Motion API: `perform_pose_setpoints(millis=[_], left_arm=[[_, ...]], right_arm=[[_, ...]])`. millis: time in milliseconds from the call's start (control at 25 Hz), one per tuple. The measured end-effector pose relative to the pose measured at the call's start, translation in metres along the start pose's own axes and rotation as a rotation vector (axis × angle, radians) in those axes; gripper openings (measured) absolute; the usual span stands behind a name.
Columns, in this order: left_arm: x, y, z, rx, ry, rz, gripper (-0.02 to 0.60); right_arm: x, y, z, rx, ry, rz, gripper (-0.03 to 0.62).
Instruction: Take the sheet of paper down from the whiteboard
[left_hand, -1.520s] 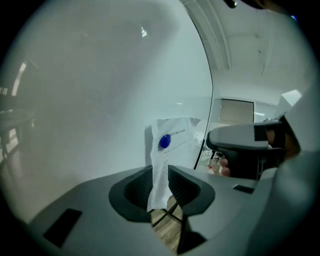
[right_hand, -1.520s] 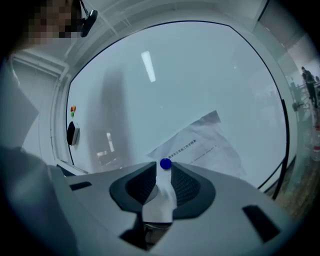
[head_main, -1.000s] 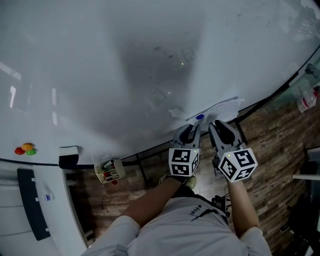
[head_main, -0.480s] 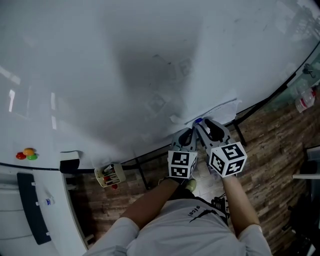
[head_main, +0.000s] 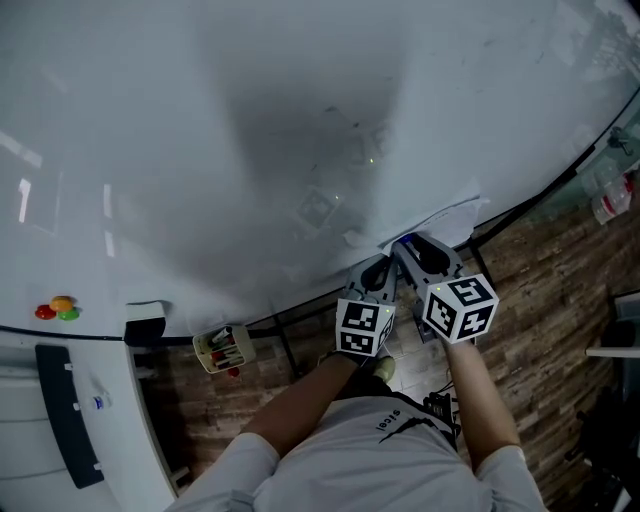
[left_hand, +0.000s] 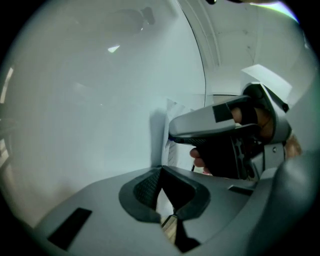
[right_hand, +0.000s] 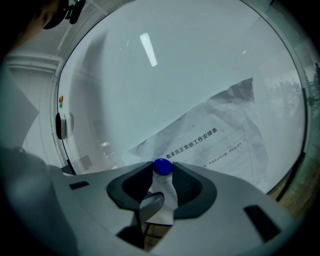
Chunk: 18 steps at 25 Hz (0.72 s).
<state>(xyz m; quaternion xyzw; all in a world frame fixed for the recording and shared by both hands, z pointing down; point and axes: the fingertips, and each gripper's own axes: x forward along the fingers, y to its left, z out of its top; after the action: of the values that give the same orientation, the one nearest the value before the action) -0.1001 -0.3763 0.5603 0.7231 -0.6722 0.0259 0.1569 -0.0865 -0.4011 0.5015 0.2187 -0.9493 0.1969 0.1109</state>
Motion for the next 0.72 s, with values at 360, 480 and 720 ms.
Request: perform_pose_setpoints(millis=[360, 480, 720], left_arm=[[-0.009, -0.002, 0.012, -0.011, 0.012, -0.055, 0.011], [-0.015, -0.010, 0.023, -0.034, 0.022, -0.087, 0.011], [-0.030, -0.027, 0.056, -0.021, -0.001, -0.139, 0.011]], right_arm=[[-0.019, -0.005, 0.002, 0.091, -0.042, 0.080, 0.129], [-0.040, -0.012, 0.011, 0.115, -0.087, 0.062, 0.129], [-0.092, -0.011, 0.036, 0.122, -0.183, 0.015, 0.129]])
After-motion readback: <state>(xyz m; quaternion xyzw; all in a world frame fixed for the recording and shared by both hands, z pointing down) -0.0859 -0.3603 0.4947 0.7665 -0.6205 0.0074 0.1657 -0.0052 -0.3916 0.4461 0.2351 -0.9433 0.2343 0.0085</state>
